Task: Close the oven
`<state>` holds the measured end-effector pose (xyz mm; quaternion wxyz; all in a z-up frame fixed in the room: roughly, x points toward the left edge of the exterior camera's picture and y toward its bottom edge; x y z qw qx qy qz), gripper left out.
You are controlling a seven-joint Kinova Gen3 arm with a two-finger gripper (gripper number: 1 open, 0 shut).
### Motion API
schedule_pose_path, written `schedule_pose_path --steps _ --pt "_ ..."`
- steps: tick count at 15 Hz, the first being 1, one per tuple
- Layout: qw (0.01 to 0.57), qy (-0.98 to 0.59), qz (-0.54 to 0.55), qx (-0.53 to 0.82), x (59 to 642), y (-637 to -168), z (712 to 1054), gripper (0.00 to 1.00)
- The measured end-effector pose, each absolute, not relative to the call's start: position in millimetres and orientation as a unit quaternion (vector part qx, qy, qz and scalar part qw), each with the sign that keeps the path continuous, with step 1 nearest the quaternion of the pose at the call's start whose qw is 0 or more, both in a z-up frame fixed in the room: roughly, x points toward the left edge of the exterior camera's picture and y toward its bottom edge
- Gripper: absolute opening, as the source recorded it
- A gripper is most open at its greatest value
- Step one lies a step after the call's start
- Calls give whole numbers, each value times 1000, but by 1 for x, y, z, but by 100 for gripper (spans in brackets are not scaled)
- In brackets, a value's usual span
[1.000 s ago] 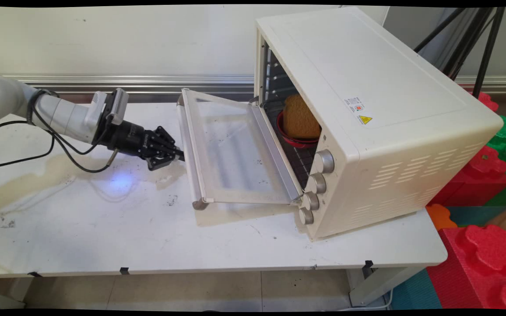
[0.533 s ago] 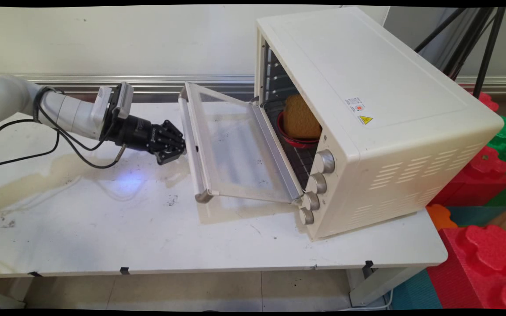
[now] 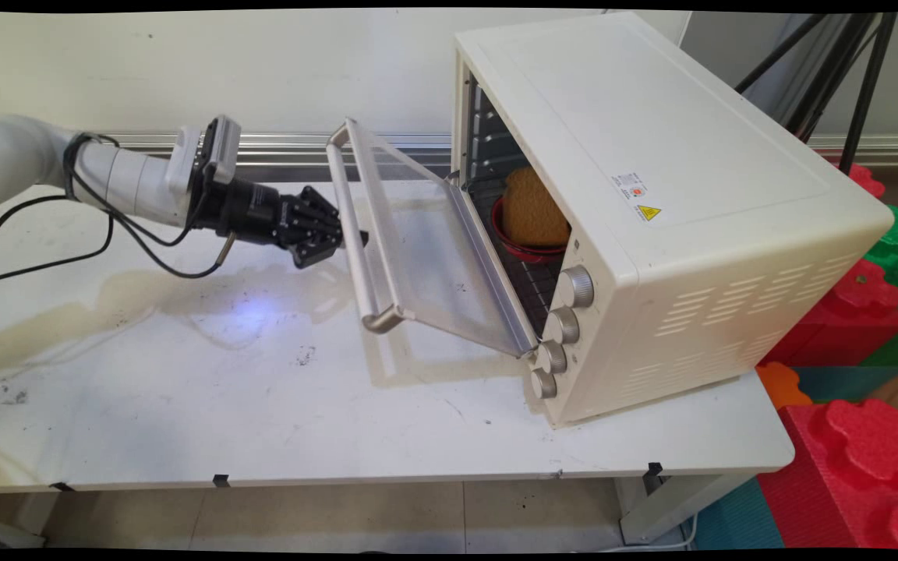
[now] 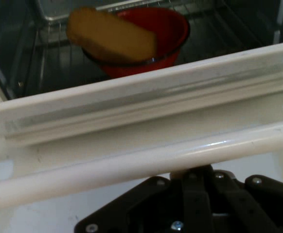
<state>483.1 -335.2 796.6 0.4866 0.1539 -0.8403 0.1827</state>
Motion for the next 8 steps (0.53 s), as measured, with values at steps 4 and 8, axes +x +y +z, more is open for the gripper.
schedule_pose_path --steps 4,8 --pt "499 -832 197 141 471 -341 815 0" --pt "509 -825 208 131 460 -345 829 0"
